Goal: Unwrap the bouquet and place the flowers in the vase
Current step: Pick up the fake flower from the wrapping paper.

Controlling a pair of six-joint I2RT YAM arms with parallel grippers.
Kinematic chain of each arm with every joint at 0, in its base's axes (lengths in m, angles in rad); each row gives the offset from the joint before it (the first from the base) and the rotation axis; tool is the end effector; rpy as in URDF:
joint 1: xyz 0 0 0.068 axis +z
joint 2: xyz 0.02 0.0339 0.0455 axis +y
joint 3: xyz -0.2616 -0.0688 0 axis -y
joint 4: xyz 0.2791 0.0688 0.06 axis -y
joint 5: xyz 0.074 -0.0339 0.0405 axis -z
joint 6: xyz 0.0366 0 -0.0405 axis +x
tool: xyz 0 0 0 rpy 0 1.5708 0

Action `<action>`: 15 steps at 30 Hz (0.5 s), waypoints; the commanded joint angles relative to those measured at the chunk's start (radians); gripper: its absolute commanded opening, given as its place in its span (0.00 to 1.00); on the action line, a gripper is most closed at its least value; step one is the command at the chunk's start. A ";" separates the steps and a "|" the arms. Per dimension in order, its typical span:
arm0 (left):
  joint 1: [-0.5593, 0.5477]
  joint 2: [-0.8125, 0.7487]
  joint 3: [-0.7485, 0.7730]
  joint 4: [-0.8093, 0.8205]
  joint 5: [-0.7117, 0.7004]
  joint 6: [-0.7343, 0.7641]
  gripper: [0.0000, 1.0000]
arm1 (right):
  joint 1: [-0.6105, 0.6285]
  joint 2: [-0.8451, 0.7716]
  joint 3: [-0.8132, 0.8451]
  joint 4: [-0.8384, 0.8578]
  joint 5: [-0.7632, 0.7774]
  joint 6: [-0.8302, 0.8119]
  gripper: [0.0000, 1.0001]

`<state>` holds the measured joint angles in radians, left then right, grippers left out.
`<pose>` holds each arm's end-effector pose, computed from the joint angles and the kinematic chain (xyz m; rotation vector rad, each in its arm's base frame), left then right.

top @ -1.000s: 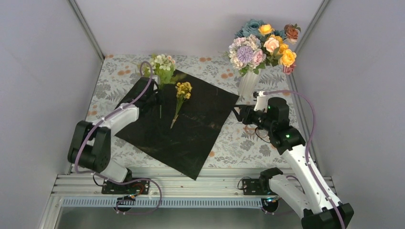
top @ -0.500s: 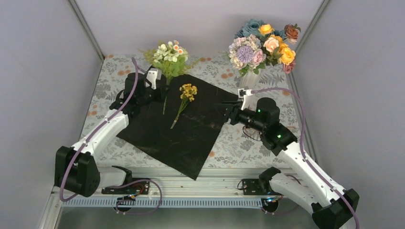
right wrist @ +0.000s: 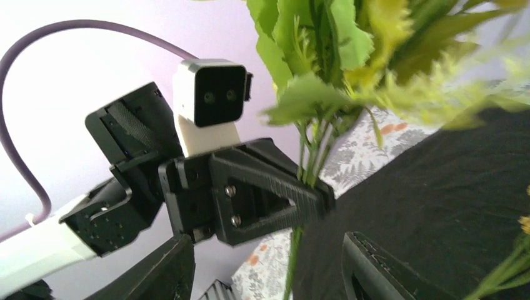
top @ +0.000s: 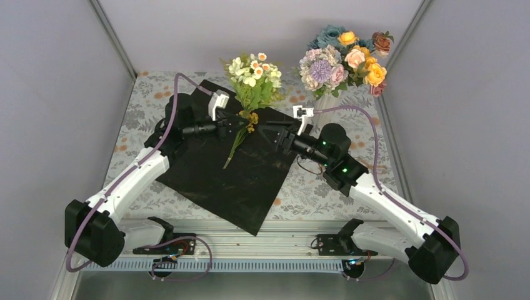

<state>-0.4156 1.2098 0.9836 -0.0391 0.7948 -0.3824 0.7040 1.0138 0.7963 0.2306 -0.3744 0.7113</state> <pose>0.2723 -0.1487 0.3280 0.6263 1.8459 -1.2691 0.2011 0.1884 0.3353 -0.3218 1.7105 1.3718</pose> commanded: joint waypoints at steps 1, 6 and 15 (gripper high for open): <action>-0.041 -0.020 0.049 0.051 0.072 -0.014 0.02 | 0.041 0.044 0.088 0.093 0.051 0.045 0.60; -0.080 -0.012 0.063 0.057 0.087 -0.004 0.02 | 0.052 0.089 0.121 0.096 0.070 0.073 0.60; -0.121 -0.004 0.075 0.042 0.101 0.023 0.02 | 0.058 0.090 0.119 0.072 0.138 0.097 0.53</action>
<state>-0.5159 1.2106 1.0233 -0.0311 0.8501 -0.3862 0.7483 1.1152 0.8940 0.2897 -0.3012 0.7918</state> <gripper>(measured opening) 0.058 0.557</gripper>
